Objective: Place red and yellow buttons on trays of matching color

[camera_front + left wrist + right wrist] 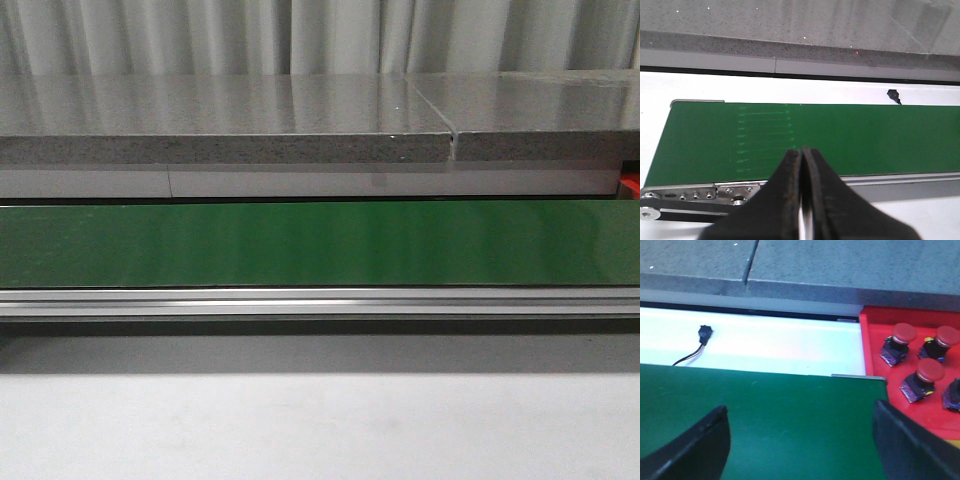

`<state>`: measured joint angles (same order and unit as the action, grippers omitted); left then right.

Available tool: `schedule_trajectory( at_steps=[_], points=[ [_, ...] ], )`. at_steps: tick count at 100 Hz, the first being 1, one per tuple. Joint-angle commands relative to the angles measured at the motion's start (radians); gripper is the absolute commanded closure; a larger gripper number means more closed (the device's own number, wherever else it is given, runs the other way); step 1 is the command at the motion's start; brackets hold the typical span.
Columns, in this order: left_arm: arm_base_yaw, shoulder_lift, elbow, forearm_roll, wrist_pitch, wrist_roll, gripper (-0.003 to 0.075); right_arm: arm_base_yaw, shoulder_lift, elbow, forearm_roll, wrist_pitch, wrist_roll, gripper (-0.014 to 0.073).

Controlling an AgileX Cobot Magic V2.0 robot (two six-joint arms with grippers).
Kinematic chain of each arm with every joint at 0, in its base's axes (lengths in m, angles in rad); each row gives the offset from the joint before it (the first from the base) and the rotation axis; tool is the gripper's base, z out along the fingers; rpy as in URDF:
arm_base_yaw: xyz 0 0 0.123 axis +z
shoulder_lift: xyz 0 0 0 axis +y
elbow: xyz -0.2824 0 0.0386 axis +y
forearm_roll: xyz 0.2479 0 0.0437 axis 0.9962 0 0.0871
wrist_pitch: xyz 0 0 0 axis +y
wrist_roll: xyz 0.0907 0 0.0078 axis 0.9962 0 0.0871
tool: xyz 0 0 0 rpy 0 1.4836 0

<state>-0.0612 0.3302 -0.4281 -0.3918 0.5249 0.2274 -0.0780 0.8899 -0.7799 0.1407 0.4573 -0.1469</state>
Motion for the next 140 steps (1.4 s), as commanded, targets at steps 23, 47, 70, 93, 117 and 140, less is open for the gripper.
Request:
schedule_trajectory(
  at_steps=[23,47,70,93,117,140],
  points=[
    [-0.009,0.008,-0.025,-0.023,-0.067,0.000,0.0739,0.072,-0.270,0.196,0.002,-0.131,-0.024,0.0084],
    [-0.009,0.008,-0.025,-0.023,-0.067,0.000,0.0739,0.072,-0.480,0.273,-0.009,-0.076,-0.024,0.0529],
    [-0.009,0.008,-0.025,-0.023,-0.067,0.000,0.0739,0.072,-0.522,0.287,-0.009,-0.043,-0.024,0.0661],
    [-0.009,0.008,-0.025,-0.023,-0.067,0.000,0.0739,0.072,-0.522,0.288,-0.009,-0.043,-0.024,0.0661],
    [-0.009,0.008,-0.025,-0.023,-0.067,0.000,0.0739,0.072,-0.522,0.288,-0.009,-0.043,-0.024,0.0661],
    [-0.009,0.008,-0.025,-0.023,-0.067,0.000,0.0739,0.072,-0.522,0.288,-0.011,-0.045,-0.024,0.0661]
  ],
)
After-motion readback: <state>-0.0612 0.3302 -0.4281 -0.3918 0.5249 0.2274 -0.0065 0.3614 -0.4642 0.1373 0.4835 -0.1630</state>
